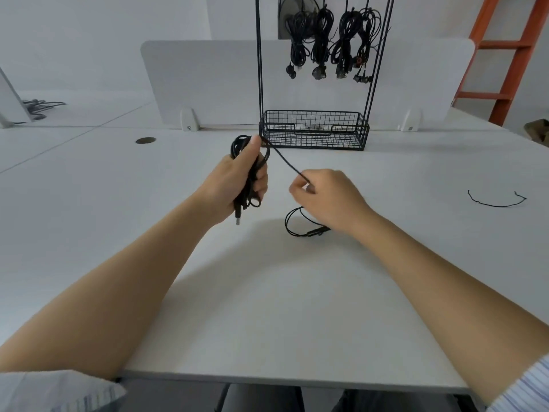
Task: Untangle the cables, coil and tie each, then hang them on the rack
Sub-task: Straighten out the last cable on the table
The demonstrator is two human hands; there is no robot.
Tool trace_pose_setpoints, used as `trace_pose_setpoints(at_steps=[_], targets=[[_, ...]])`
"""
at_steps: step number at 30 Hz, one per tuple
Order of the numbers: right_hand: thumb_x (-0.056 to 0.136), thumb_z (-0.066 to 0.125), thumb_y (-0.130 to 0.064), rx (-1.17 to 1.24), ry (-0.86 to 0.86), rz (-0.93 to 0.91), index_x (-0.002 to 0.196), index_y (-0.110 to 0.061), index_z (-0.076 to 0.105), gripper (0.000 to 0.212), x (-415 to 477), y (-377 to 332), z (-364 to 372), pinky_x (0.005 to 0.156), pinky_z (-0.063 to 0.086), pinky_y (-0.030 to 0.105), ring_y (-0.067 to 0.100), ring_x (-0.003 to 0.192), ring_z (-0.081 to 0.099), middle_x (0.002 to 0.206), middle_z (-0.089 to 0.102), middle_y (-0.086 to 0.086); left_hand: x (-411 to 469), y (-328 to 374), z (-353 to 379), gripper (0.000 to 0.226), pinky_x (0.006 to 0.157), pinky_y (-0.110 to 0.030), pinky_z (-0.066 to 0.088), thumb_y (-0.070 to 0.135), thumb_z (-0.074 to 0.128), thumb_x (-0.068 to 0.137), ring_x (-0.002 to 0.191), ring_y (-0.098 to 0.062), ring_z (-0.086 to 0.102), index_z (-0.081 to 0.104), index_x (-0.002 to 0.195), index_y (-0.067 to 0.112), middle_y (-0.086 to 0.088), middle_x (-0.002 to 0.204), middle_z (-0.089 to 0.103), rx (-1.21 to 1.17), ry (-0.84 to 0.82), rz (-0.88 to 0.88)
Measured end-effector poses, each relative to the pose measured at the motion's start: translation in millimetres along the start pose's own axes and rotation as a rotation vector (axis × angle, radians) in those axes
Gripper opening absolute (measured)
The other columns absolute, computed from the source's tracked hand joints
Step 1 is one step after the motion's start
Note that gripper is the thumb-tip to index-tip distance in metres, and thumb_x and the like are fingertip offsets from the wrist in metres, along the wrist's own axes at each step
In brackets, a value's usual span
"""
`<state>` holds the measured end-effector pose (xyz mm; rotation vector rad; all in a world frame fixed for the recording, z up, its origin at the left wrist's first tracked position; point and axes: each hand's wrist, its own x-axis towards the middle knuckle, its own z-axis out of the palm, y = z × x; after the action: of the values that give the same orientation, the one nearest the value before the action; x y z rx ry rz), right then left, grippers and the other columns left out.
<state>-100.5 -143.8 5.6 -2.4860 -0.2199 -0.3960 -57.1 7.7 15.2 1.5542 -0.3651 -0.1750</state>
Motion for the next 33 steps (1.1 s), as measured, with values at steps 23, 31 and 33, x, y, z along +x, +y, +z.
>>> trace_pose_setpoints(at_steps=[23, 31, 33], targets=[[0.089, 0.046, -0.004, -0.268, 0.323, 0.046, 0.104, -0.015, 0.064, 0.026, 8, 17, -3, 0.074, 0.019, 0.027, 0.025, 0.108, 0.044, 0.109, 0.063, -0.001, -4, 12, 1, 0.032, 0.036, -0.014, 0.032, 0.028, 0.06, 0.087, 0.034, -0.006, 0.029, 0.039, 0.064, 0.021, 0.008, 0.045, 0.03, -0.344, 0.065, -0.288], [0.085, 0.037, 0.007, -0.033, 0.368, 0.062, 0.114, -0.006, 0.06, 0.039, 9, 20, -4, 0.092, 0.033, 0.03, 0.024, 0.109, 0.049, 0.095, 0.062, 0.003, -11, 6, 5, 0.021, 0.045, -0.018, 0.038, 0.006, 0.073, 0.074, 0.046, -0.009, 0.043, 0.065, 0.093, -0.002, 0.0, 0.059, 0.05, 0.551, -0.243, -0.246], [0.08, 0.033, 0.012, 0.083, 0.34, 0.062, 0.117, -0.002, 0.057, 0.045, 7, 14, -4, 0.089, 0.039, 0.031, 0.026, 0.106, 0.051, 0.09, 0.056, 0.003, -13, 5, 9, 0.016, 0.044, -0.014, 0.035, 0.015, 0.077, 0.072, 0.043, -0.007, 0.042, 0.066, 0.079, 0.005, 0.003, 0.054, 0.05, 0.76, -0.303, -0.22]])
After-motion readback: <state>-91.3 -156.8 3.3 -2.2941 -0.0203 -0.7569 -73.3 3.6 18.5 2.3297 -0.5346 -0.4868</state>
